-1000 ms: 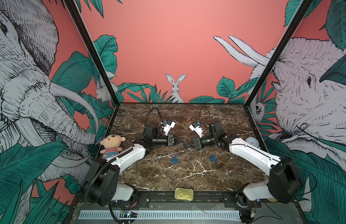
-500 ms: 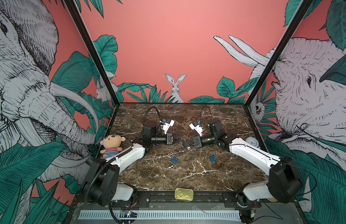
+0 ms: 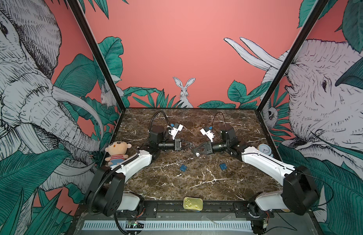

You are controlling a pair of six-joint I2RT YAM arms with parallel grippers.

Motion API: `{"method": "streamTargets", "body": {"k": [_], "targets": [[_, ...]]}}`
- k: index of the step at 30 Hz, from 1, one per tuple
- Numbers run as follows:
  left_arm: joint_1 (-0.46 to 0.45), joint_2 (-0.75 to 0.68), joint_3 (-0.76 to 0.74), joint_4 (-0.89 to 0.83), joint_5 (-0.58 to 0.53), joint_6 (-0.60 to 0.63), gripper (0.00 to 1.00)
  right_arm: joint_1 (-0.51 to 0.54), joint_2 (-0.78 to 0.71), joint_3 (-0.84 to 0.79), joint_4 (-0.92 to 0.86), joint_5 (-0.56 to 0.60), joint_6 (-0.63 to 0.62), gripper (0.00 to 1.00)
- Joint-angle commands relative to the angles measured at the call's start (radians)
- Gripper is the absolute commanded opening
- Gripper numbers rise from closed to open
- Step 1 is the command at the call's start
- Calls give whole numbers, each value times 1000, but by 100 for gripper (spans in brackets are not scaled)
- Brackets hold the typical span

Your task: Lock with the key

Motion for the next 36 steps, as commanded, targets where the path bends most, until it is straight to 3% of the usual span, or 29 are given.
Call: {"method": "streamTargets", "body": {"k": [1, 15, 25, 36], "targets": [[-13, 39, -25, -29, -36, 37, 0, 13, -63, 31, 319, -121, 117, 0], [-13, 79, -75, 98, -25, -19, 0, 13, -42, 3, 529, -128, 271, 0], [-29, 33, -125, 113, -16, -39, 0, 12, -55, 11, 435, -59, 181, 0], [-127, -27, -190, 121, -56, -70, 0, 12, -39, 15, 441, -20, 169, 0]]}}
